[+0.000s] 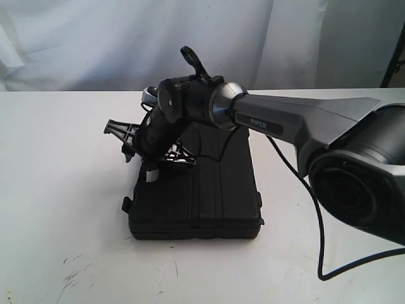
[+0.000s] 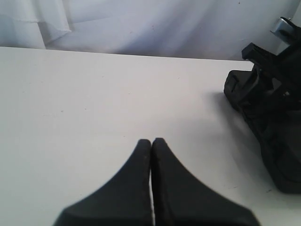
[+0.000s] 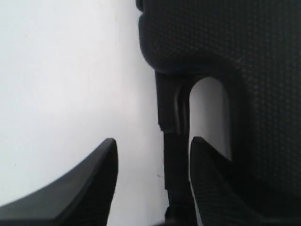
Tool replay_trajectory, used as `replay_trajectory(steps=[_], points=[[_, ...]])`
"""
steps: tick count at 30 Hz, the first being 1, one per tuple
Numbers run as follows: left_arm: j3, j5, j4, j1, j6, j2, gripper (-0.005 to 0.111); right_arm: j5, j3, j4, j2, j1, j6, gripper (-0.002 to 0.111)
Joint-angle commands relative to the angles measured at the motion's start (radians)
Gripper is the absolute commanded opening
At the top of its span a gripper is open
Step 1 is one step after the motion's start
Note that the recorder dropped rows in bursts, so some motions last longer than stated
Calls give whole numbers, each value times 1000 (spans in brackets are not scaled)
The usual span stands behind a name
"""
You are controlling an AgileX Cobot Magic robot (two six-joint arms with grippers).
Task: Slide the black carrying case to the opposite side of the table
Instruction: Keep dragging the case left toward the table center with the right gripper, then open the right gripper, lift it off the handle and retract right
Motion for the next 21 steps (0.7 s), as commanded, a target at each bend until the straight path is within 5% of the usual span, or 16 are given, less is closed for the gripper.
replay_trajectory(steps=[1, 9, 11, 15, 21], points=[[5, -15, 0, 2, -4, -5, 0, 52, -4, -16, -46, -28, -47, 45], [5, -15, 0, 2, -4, -5, 0, 102, -4, -13, -115, -37, -158, 42], [5, -15, 0, 2, -4, -5, 0, 124, -4, -13, -145, -41, -216, 35], [5, -15, 0, 2, -4, -5, 0, 157, -4, -5, -206, -62, -392, 1], [5, -15, 0, 2, -4, -5, 0, 138, 21, -205, -294, -68, -406, 0]])
